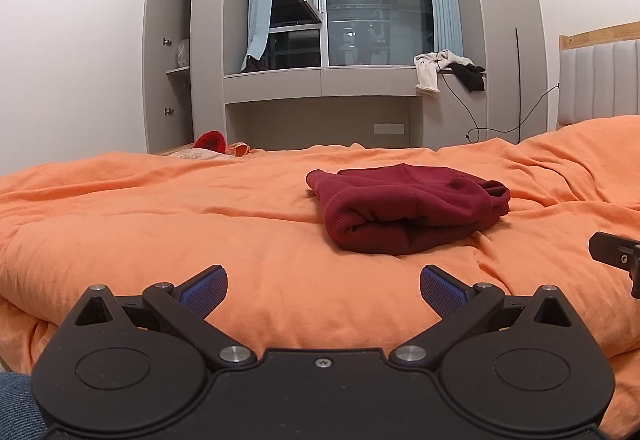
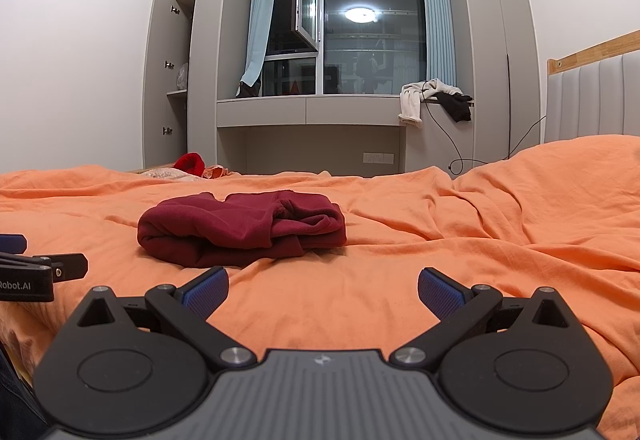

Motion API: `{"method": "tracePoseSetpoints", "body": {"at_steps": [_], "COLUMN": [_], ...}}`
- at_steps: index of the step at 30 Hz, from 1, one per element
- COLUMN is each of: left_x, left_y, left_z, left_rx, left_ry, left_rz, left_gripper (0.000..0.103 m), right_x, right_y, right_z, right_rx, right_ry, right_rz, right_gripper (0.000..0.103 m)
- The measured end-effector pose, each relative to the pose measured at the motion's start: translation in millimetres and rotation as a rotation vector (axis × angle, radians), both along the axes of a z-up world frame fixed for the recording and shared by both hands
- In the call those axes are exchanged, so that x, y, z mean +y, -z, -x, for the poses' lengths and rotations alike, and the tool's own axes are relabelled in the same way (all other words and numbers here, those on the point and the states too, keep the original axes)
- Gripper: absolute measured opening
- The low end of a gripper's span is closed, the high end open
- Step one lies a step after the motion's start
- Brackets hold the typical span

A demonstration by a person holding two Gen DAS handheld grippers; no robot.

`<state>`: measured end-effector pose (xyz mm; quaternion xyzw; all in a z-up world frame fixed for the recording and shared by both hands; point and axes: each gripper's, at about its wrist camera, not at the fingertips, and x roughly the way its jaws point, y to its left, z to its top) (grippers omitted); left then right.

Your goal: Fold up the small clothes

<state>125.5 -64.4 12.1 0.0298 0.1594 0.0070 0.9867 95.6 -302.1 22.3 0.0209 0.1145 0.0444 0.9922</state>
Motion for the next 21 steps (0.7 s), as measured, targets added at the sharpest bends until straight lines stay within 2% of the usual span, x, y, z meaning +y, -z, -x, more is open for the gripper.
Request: {"method": "tracePoseSetpoints", "body": {"at_steps": [21], "left_x": [-1.6], "left_y": [0.3], "left_z": [1.6], "left_rx": [-0.003], "left_ry": [0.007], "left_rz": [-0.004], "left_gripper": [0.102], "right_x": [-0.3], "right_y": [0.6], "right_z": [1.2], "right_rx": [0.002], "right_ry": [0.0], "right_rz": [0.002], "right_gripper": [0.103]}}
